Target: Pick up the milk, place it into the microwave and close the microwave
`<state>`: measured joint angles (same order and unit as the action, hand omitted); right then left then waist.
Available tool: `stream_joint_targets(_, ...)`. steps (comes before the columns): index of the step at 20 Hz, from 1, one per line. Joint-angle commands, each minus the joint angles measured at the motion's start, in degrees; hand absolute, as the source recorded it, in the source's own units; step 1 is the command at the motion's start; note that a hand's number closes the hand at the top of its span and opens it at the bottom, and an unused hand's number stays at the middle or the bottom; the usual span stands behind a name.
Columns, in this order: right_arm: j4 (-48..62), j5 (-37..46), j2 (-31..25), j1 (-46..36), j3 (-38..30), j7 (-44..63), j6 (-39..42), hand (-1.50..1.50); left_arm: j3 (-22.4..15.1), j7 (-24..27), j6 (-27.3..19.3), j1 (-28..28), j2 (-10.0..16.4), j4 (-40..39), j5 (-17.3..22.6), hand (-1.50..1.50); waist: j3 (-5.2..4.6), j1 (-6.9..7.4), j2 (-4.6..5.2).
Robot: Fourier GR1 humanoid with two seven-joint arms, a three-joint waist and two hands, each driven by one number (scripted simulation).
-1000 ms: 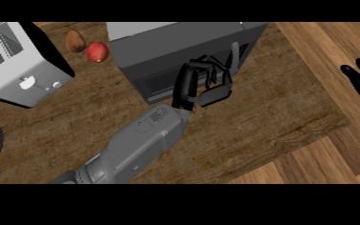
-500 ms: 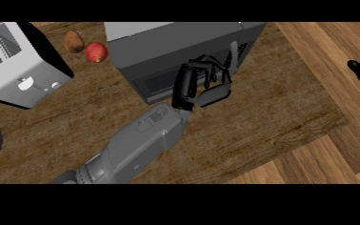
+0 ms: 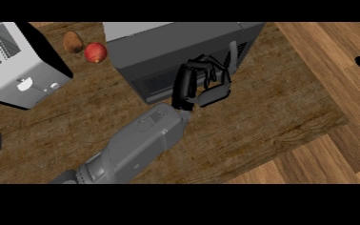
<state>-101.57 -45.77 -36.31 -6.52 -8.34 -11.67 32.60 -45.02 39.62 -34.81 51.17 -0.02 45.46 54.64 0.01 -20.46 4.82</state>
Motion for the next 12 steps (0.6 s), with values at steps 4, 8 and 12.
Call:
stream_joint_targets(4, -0.73, -2.99, -1.17, -0.71, 0.73, 1.21, 2.01, -1.50, 1.22, -1.10, 1.74, 4.11, 0.01, -5.05, 2.08, 1.50, -0.10, -0.53, 0.98)
stream_joint_targets(8, -0.84, -4.56, -2.11, -0.69, 1.19, 2.16, 3.19, -1.50, 0.31, 0.01, 1.94, 3.86, 0.01, -5.65, 2.53, 1.50, -0.10, -0.41, 0.93)
stream_joint_targets(12, -0.80, -5.67, -2.32, -0.67, 1.12, 2.38, 3.49, -1.50, 0.92, 0.68, 2.30, 4.59, 0.01, -6.01, 3.52, 1.50, -0.07, -0.33, 0.92)
